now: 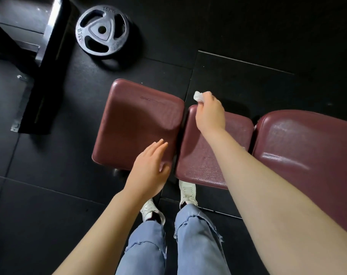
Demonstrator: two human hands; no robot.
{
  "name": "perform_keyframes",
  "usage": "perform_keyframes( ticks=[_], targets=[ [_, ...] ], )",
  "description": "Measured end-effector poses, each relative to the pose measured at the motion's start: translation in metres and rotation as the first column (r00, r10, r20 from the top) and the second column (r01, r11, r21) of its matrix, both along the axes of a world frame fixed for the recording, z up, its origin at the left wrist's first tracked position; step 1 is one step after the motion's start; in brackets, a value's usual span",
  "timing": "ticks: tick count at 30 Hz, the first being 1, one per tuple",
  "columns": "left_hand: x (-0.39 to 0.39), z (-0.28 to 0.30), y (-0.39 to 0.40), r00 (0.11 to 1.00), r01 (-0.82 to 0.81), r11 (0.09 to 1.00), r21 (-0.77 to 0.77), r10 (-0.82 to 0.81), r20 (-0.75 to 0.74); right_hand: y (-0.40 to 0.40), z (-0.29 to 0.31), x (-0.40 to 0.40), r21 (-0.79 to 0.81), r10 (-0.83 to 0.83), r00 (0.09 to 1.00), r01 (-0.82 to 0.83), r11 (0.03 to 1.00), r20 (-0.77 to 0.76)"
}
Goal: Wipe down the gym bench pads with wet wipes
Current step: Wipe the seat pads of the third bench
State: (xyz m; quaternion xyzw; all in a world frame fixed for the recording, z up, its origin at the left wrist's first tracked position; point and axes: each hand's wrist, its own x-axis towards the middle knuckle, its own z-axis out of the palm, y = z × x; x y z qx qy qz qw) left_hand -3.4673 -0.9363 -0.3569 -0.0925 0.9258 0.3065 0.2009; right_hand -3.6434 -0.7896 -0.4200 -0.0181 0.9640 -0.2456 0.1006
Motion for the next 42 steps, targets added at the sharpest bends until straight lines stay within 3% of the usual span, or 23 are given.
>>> perform_keyframes(
  ticks=[3,5,7,9,11,12,13,14,16,17,18,19,21,24,26,27,29,31,33,35,37,39,42],
  targets=[
    [0.0,-0.007,0.008,1.0,0.015,1.0,-0.004,-0.015,0.025,-0.006,-0.007,0.027,-0.019,0.257,0.966,-0.257,0.966,0.016],
    [0.001,-0.01,0.011,0.999,0.02,1.0,-0.022,-0.019,0.043,0.004,-0.008,0.065,-0.068,0.493,0.868,-0.489,0.87,0.063],
    [0.001,-0.012,0.012,0.997,0.025,0.999,-0.045,-0.022,0.072,0.024,-0.003,0.105,-0.062,0.744,0.665,-0.741,0.668,0.064],
    [0.0,-0.013,0.012,0.995,0.033,0.998,-0.062,-0.027,0.1,0.046,-0.001,0.126,-0.009,0.939,0.344,-0.939,0.344,0.004],
    [-0.001,-0.013,0.012,0.994,0.037,0.997,-0.071,-0.029,0.109,0.054,-0.003,0.105,0.068,0.99,0.114,-0.991,0.119,-0.081],
    [-0.002,-0.013,0.012,0.993,0.042,0.997,-0.072,-0.034,0.111,0.051,-0.005,0.084,0.136,0.994,0.058,-0.988,0.071,-0.096],
    [-0.002,-0.013,0.013,0.993,0.046,0.997,-0.07,-0.038,0.112,0.045,-0.008,0.059,0.202,0.992,0.071,-0.975,0.091,-0.106],
    [-0.002,-0.014,0.014,0.993,0.042,0.997,-0.067,-0.034,0.109,0.039,-0.01,0.033,0.236,0.979,0.165,-0.953,0.189,-0.117],
    [-0.004,-0.015,0.017,0.995,0.013,0.998,-0.064,-0.006,0.104,0.033,-0.013,-0.012,0.25,0.833,0.544,-0.797,0.55,-0.097],
    [-0.004,-0.015,0.018,0.995,-0.006,0.998,-0.065,0.013,0.103,0.035,-0.013,-0.024,0.212,0.647,0.759,-0.622,0.754,-0.075],
    [-0.004,-0.015,0.02,0.995,-0.022,0.998,-0.066,0.029,0.1,0.035,-0.011,-0.024,0.163,0.442,0.895,-0.43,0.888,-0.05],
    [-0.004,-0.015,0.021,0.995,-0.029,0.997,-0.069,0.036,0.094,0.035,-0.011,-0.016,0.118,0.321,0.947,-0.315,0.942,-0.033],
    [-0.007,-0.015,0.023,0.996,-0.026,0.997,-0.069,0.032,0.082,0.037,-0.01,0.023,0.071,0.451,0.892,-0.449,0.89,-0.013],
    [-0.01,-0.015,0.023,0.997,0.024,0.998,-0.059,-0.02,0.078,0.063,-0.002,0.107,0.039,0.873,0.486,-0.873,0.487,-0.037],
    [-0.01,-0.015,0.025,0.993,0.082,0.995,-0.062,-0.077,0.092,0.079,0.001,0.126,0.064,0.971,0.238,-0.969,0.239,-0.033],
    [-0.01,-0.016,0.026,0.991,0.103,0.993,-0.063,-0.097,0.096,0.079,0.001,0.113,0.072,0.98,0.193,-0.978,0.195,-0.043],
    [-0.011,-0.017,0.027,0.987,0.127,0.989,-0.077,-0.118,0.107,0.067,-0.004,0.065,0.143,0.957,0.281,-0.947,0.288,-0.071],
    [-0.013,-0.018,0.027,0.986,0.136,0.986,-0.098,-0.125,0.108,0.057,-0.009,0.008,0.225,0.837,0.539,-0.808,0.544,-0.089],
    [-0.015,-0.018,0.026,0.984,0.147,0.983,-0.108,-0.135,0.111,0.058,-0.012,-0.023,0.161,0.55,0.833,-0.537,0.828,-0.052],
    [-0.014,-0.017,0.027,0.976,0.189,0.975,-0.115,-0.174,0.133,0.059,-0.011,-0.005,0.082,0.37,0.929,-0.367,0.927,-0.029],
    [-0.012,-0.016,0.03,0.964,0.236,0.963,-0.13,-0.214,0.16,0.067,-0.01,0.051,0.006,0.549,0.836,-0.549,0.836,-0.018],
    [-0.009,-0.017,0.033,0.951,0.272,0.949,-0.161,-0.24,0.194,0.085,-0.003,0.118,-0.032,0.778,0.625,-0.78,0.625,-0.062],
    [-0.002,-0.022,0.041,0.937,0.324,0.926,-0.195,-0.285,0.201,0.105,-0.005,0.123,0.025,0.885,0.448,-0.89,0.454,-0.122]
  ],
)
